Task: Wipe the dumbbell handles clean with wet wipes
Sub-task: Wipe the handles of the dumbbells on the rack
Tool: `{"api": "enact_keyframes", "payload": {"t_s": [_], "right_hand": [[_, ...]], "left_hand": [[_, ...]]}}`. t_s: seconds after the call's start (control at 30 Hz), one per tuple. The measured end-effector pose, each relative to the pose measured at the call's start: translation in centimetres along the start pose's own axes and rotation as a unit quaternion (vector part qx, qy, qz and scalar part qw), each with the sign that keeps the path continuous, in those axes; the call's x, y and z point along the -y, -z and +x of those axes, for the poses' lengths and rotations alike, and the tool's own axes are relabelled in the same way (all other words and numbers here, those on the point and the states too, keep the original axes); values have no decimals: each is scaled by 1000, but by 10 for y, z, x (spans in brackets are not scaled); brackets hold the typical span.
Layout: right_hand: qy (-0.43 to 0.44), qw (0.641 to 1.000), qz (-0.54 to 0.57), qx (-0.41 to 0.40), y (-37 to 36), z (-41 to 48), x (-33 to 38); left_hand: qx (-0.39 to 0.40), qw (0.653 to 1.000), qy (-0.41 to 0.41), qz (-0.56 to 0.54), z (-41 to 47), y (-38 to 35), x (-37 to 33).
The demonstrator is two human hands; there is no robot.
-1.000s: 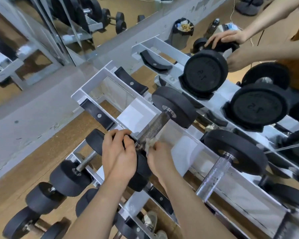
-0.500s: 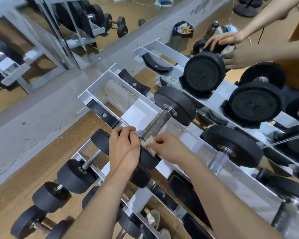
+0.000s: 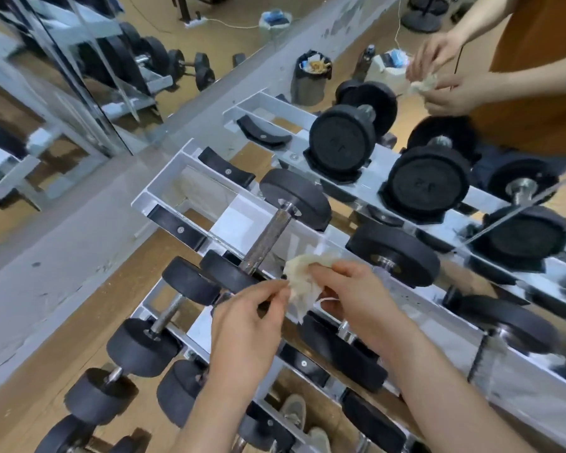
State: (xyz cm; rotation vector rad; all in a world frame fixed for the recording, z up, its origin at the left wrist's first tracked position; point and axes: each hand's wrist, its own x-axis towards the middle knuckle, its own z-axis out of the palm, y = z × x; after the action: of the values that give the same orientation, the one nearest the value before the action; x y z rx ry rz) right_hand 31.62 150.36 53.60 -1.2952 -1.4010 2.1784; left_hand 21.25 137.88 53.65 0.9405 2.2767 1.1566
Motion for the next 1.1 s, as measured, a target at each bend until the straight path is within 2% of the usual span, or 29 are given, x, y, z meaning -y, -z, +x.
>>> {"api": "enact_keyframes", "payload": {"t_s": [0.07, 0.17, 0.23, 0.27, 0.3, 0.33, 0.43, 0.5, 0.57, 0.67, 0.77, 0.87, 0.93, 1.0, 1.07, 1.1], "right_hand": [[-8, 992, 116, -46, 15, -18, -4], [-10, 964, 256, -71, 33, -42, -11], [-5, 956, 285, -76, 43, -56, -14], [3, 954, 289, -79, 48, -62, -16], [12, 952, 293, -82, 53, -67, -17], [20, 950, 300, -82, 59, -71, -17], [16, 950, 305, -57, 72, -83, -19], [2, 968, 245, -59, 78, -85, -24], [3, 980, 177, -96, 84, -80, -31], [27, 970, 184, -153, 91, -70, -42], [63, 960, 113, -248, 95, -57, -64], [32, 946, 39, -319, 90, -38, -91], [-16, 951, -15, -309, 87, -24, -105], [-33, 953, -113, -278, 86, -16, -114], [25, 933, -195, -300, 84, -18, -119], [91, 914, -237, -316, 84, -19, -119]], "left_hand": [[8, 979, 116, -169, -7, -3, -20], [27, 901, 215, -376, -14, -9, -40], [62, 834, 263, -481, -20, -16, -50], [82, 812, 276, -509, -22, -19, -55], [101, 806, 275, -515, -24, -24, -57], [116, 821, 258, -497, -26, -28, -60], [98, 946, 128, -280, -29, -43, -56], [72, 983, 41, -161, -27, -52, -53], [70, 987, 16, -146, -20, -59, -48], [68, 990, -1, -122, -8, -67, -41], [52, 995, -81, -34, 5, -76, -29], [75, 984, -151, 58, 19, -94, -18], [126, 974, -140, 129, 23, -104, -15], [150, 955, -116, 226, 21, -109, -11], [170, 944, -81, 269, 16, -111, -13], [185, 942, -63, 271, 15, -113, -15]]}}
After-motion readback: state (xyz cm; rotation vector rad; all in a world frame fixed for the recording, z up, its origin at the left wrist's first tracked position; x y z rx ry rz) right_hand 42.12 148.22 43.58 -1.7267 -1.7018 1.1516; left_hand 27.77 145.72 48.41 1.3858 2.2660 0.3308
